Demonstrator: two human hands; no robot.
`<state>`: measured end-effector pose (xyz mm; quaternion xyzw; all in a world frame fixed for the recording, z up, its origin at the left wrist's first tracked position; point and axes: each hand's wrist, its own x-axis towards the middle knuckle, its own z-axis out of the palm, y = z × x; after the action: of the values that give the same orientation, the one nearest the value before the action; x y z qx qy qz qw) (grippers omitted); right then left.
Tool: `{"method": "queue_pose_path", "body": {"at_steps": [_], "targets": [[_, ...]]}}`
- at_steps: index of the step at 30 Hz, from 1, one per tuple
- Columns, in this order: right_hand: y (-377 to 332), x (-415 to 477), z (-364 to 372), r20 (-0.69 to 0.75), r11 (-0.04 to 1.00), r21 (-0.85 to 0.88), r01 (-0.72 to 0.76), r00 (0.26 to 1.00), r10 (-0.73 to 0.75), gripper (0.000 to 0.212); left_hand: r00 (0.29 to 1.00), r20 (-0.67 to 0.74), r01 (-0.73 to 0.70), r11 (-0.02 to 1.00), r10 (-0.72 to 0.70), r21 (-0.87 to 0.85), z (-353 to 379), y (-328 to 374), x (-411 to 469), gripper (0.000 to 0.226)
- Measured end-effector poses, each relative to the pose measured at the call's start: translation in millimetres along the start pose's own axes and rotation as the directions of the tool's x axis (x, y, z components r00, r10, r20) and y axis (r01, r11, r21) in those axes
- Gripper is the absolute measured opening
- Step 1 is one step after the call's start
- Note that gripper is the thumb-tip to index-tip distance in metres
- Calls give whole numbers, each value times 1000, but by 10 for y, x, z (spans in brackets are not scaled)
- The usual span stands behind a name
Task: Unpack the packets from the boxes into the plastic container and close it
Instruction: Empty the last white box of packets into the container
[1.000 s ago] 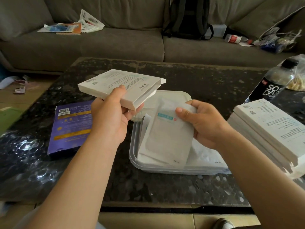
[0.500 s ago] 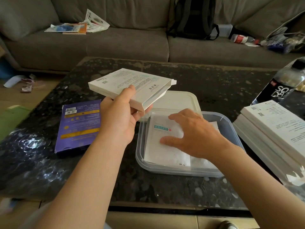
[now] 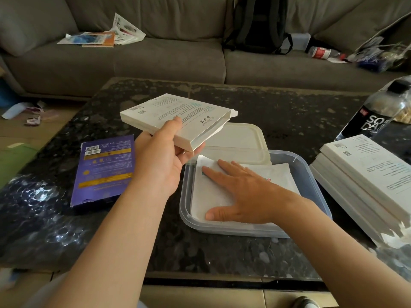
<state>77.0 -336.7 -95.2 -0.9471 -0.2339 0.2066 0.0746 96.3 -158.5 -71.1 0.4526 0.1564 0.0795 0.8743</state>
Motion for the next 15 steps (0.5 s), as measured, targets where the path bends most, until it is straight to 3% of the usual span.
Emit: {"method": "queue_pose_path", "body": {"at_steps": [15], "targets": [[39, 59, 96, 24, 993, -119, 8, 1000, -5, 96, 999, 35, 14, 1000, -15, 18, 17, -64, -52, 36]]}}
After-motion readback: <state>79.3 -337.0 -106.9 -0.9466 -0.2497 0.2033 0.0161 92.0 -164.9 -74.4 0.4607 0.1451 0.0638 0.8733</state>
